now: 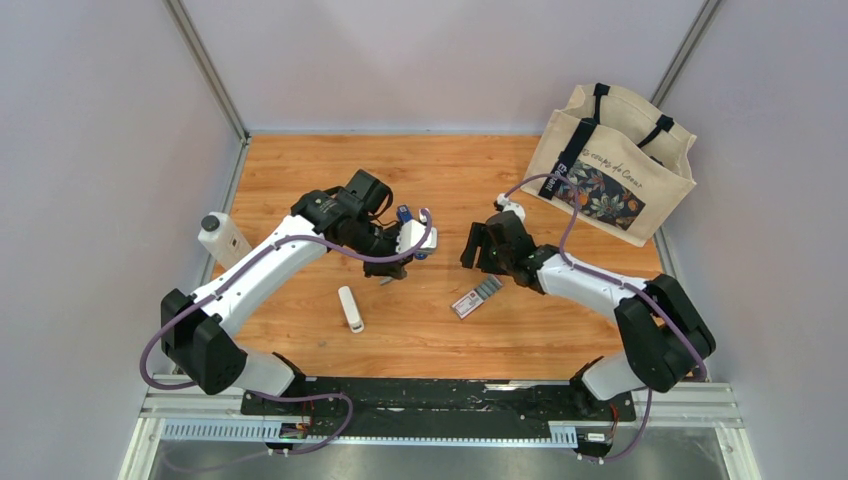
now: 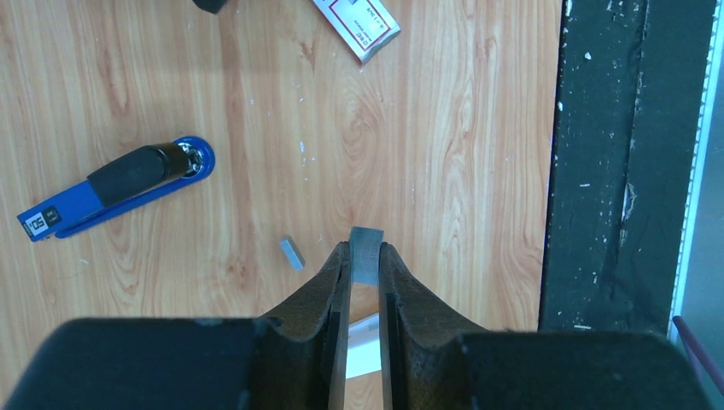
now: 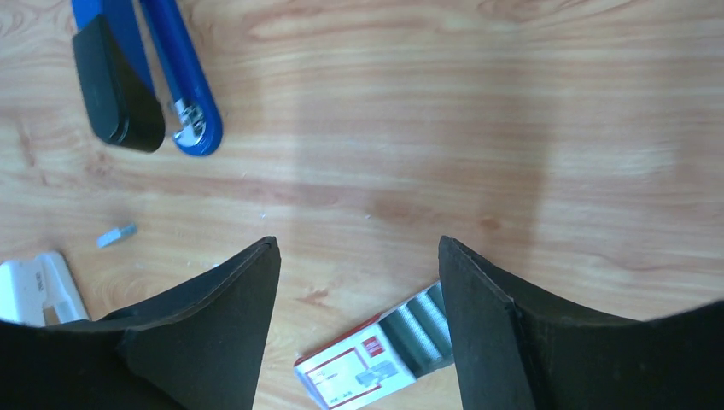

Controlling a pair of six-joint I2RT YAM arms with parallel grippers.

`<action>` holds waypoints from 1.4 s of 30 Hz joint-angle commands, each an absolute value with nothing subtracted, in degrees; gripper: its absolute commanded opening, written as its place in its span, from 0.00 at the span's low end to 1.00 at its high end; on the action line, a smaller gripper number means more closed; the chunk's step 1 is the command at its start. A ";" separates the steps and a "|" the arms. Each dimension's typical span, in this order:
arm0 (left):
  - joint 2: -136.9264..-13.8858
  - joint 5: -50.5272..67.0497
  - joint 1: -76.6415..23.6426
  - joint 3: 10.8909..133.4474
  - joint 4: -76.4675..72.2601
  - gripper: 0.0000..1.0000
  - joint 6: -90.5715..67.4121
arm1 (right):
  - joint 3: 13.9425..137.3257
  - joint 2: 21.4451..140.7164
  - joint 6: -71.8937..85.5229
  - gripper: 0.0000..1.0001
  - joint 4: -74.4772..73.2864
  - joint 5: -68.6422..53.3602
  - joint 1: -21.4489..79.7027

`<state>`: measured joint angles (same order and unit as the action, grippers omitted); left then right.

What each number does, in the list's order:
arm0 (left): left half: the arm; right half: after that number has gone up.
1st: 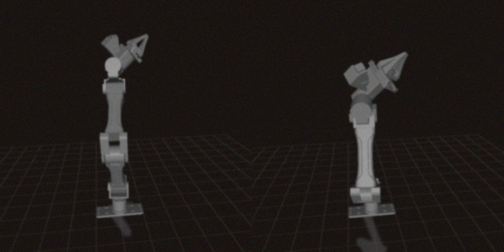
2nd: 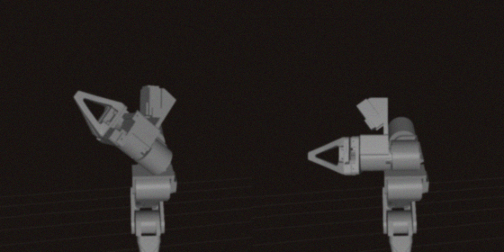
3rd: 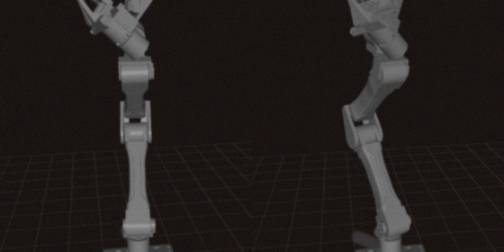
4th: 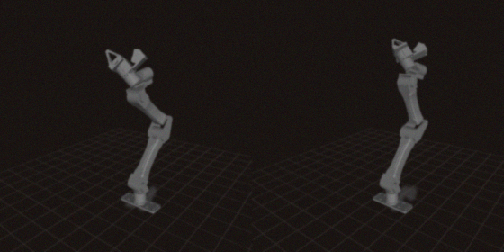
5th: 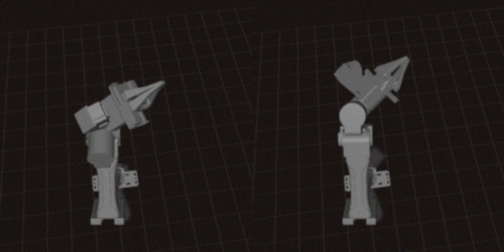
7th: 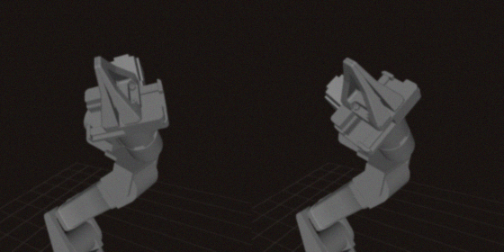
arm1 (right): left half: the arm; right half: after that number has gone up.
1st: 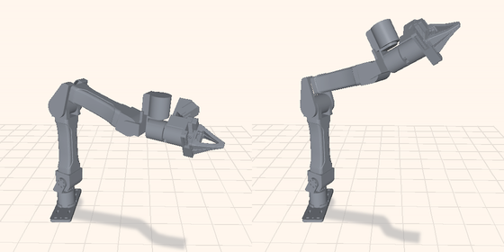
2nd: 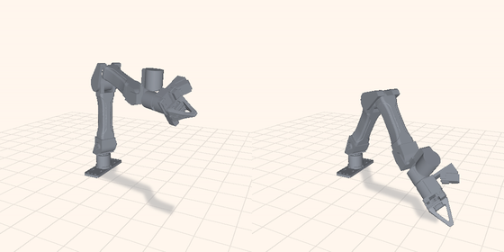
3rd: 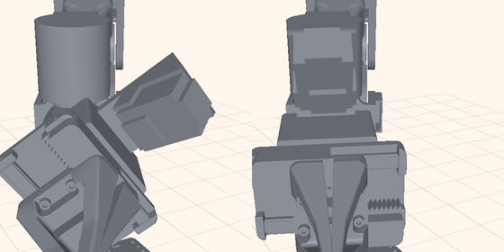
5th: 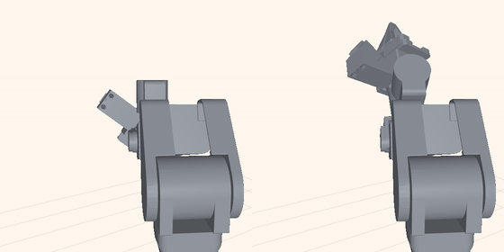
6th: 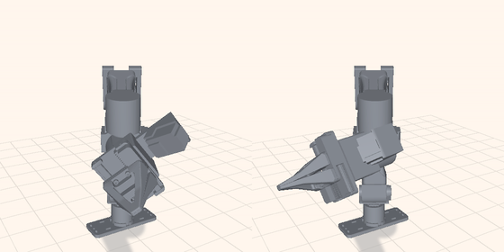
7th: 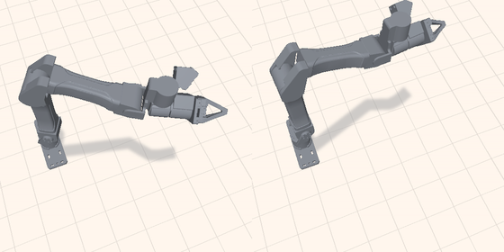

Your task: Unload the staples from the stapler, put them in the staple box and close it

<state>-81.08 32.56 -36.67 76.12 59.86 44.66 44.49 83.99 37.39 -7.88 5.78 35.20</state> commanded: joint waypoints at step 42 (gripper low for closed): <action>-76.38 35.95 -37.44 74.09 56.42 0.24 43.42 | 44.30 85.00 46.93 0.52 -24.34 14.85 36.82</action>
<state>-78.32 33.76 -36.97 74.26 57.41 43.16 45.82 88.05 42.46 -21.47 13.30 34.59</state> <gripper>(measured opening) 0.247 0.522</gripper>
